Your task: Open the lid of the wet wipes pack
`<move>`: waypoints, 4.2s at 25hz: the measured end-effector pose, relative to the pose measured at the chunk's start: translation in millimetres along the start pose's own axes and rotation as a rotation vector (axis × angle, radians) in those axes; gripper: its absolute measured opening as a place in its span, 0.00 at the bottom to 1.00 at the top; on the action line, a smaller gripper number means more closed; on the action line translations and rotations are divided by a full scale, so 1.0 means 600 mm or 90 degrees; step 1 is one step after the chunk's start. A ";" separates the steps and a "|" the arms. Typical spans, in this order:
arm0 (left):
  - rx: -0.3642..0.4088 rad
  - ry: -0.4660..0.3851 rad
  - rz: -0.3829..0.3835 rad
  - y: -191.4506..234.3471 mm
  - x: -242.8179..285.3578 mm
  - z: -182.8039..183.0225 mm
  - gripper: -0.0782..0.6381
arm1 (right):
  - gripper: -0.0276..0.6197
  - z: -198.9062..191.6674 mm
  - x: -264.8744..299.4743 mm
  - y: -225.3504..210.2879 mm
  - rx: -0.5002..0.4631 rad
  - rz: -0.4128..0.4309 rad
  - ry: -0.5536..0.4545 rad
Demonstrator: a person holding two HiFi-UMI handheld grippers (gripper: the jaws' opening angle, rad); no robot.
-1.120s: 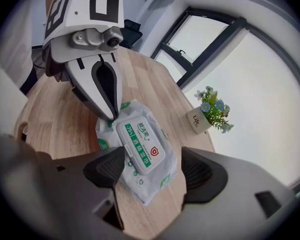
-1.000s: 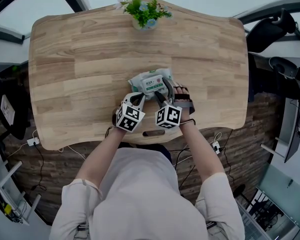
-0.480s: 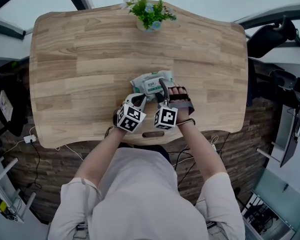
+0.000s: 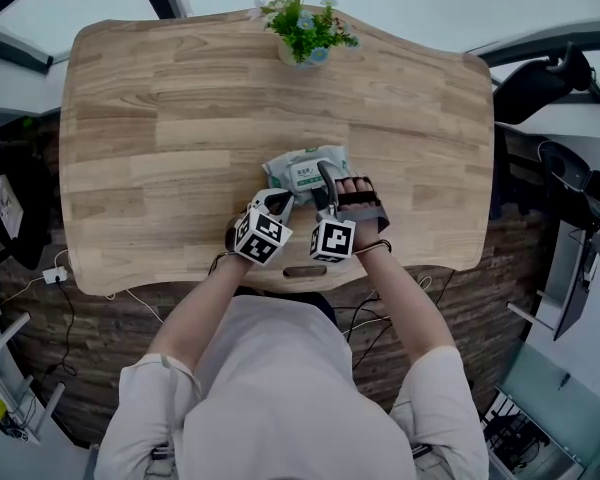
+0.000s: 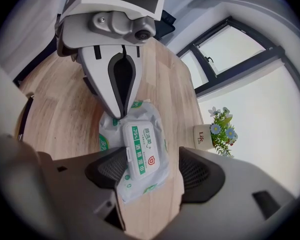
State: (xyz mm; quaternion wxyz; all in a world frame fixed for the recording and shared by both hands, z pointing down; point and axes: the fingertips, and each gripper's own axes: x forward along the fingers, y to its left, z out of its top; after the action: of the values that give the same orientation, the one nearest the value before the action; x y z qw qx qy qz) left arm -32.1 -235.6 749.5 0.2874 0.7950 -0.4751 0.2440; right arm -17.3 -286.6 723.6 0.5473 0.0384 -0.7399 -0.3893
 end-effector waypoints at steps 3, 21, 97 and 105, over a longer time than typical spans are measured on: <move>0.002 0.002 0.001 0.000 0.000 -0.001 0.14 | 0.55 0.002 -0.004 -0.004 0.000 0.001 -0.001; 0.007 0.009 0.004 -0.001 0.002 -0.002 0.14 | 0.51 0.007 -0.017 -0.018 0.017 -0.016 0.003; -0.023 -0.128 -0.025 0.006 -0.159 0.074 0.14 | 0.05 -0.031 -0.139 -0.154 0.778 -0.146 -0.141; 0.028 -0.222 -0.001 -0.006 -0.269 0.137 0.14 | 0.05 -0.025 -0.294 -0.150 0.913 -0.232 -0.248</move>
State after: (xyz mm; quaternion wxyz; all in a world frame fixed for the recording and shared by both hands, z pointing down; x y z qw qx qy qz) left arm -88.6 -191.9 583.0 0.1833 0.8319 -0.5116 0.1125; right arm 32.3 -272.1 532.0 0.1751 0.4363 -0.8767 0.1021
